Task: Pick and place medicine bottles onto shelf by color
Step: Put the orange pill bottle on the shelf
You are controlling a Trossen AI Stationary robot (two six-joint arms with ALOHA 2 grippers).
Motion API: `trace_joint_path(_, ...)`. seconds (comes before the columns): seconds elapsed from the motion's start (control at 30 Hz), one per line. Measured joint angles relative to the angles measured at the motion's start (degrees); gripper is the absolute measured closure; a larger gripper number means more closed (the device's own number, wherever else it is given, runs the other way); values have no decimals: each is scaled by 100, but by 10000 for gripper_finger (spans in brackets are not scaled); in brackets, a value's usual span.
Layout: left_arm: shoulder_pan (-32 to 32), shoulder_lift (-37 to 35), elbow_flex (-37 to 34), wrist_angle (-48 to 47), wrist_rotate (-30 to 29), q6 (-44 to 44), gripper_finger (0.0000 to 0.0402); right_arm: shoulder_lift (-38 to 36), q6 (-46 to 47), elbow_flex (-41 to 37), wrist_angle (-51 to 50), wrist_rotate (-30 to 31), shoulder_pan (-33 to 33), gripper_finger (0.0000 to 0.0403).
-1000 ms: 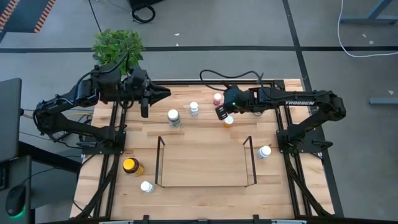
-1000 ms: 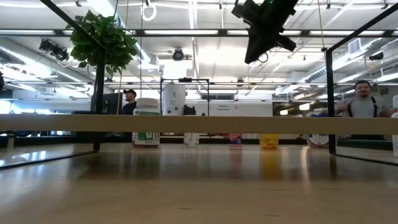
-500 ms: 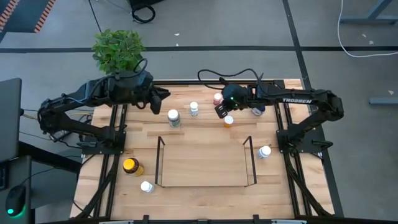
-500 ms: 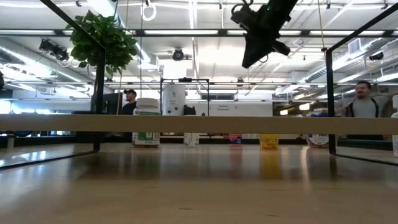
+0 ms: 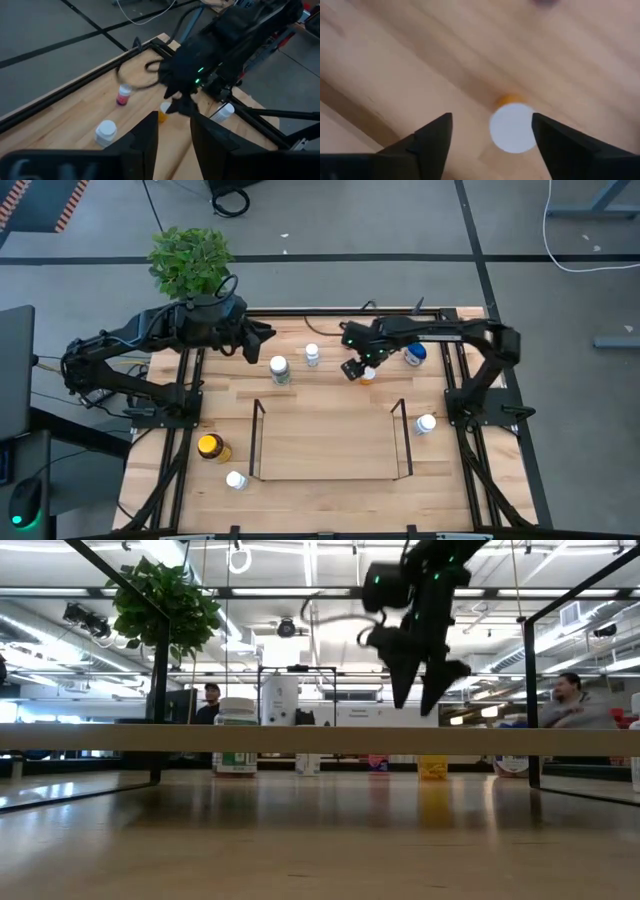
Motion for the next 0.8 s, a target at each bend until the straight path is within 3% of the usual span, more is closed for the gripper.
trace_joint_path(0.17, 0, 0, 0, -20, 76, -7, 273, 390, -3, -2, -164, -59, -30, 99)
trace_joint_path(0.8, 1, 13, 0, -142, 84, -109, 264, 365, -221, -2, -570, 19, -37, 98)
